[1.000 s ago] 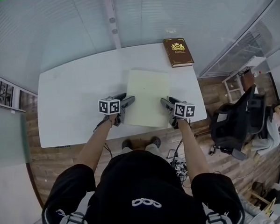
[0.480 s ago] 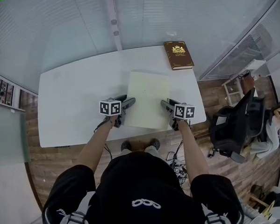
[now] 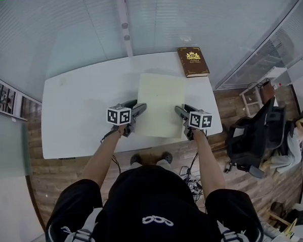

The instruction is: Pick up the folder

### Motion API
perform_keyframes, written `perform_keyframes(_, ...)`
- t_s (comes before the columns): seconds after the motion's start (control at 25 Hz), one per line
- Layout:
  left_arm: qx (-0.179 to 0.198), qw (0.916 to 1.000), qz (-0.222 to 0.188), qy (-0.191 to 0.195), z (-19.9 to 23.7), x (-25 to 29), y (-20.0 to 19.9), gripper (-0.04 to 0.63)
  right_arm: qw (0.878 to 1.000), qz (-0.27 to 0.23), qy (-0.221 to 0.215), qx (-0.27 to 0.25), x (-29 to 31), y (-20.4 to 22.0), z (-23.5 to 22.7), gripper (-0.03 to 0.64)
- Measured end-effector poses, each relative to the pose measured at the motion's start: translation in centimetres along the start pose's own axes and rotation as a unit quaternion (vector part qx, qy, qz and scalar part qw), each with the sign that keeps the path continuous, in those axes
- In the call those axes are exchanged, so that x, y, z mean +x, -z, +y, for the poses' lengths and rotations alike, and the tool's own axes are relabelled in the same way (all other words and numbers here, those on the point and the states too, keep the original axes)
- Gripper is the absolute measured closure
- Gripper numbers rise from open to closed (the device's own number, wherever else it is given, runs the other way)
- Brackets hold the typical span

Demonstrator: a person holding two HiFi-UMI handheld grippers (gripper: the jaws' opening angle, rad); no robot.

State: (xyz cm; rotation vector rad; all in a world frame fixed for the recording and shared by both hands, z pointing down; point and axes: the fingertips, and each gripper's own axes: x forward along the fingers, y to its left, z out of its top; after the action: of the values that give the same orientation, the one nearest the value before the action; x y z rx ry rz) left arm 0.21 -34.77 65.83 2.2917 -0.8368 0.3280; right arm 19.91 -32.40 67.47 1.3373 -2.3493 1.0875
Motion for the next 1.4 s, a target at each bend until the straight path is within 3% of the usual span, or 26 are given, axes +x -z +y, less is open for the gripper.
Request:
perform_keyframes(0.44,0.09,0.9943,-0.057,-0.005,-2.9,-2.3,-6.6,0.331,0.994,-0.085,0.015,-0.073,-2.9,-7.2,3.3,0.356)
perform_keyframes(0.84,0.205,0.9686,-0.139,-0.02,-7.4,-6.6,-15.1,0.346,0.977,-0.166,0.007,-0.136,-6.8,-14.8,7.9,0.362)
perform_keyframes(1.08,0.23,0.9578,-0.172,-0.024,-9.0,-8.4,-17.8,0.348,0.967,-0.197,0.006,-0.16,-8.4,-17.5,9.7,0.365)
perform_keyframes(1.4,0.232,0.9551,-0.182,-0.024,-9.5,-9.1,-18.5,0.35,0.964,-0.205,0.007,-0.168,-9.0,-18.3,10.5,0.365)
